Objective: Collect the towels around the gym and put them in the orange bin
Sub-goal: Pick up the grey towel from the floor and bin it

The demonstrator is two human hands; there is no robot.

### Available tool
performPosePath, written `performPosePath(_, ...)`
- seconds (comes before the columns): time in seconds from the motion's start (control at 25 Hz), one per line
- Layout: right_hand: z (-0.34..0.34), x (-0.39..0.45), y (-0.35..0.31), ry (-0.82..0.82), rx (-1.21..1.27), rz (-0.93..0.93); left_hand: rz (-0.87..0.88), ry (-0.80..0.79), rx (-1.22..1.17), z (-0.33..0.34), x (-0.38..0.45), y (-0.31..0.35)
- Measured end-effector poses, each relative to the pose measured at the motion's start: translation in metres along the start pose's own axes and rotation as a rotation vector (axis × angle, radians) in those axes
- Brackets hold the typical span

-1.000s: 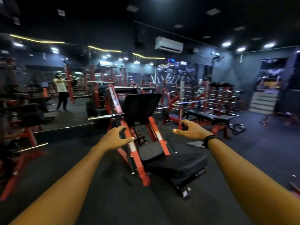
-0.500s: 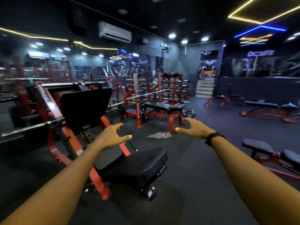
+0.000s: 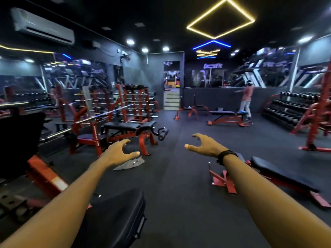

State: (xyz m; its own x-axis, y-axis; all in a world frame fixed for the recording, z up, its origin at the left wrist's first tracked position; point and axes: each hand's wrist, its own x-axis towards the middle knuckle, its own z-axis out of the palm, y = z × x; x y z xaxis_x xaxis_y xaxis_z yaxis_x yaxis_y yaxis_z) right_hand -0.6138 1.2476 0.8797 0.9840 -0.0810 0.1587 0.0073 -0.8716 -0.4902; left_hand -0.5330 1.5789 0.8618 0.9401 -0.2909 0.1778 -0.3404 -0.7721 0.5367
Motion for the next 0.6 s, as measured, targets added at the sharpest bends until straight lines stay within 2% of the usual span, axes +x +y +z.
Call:
performPosePath(0.24, 0.001, 0.111, 0.064, 0.015, 0.010, 0.016, 0.045, -0.035, 0.026, 0.048, 0.128, 0.003)
performPosePath(0.6, -0.030, 0.342, 0.148, -0.021, -0.010, -0.065, 0.022, 0.062, -0.028, 0.100, 0.360, 0.036)
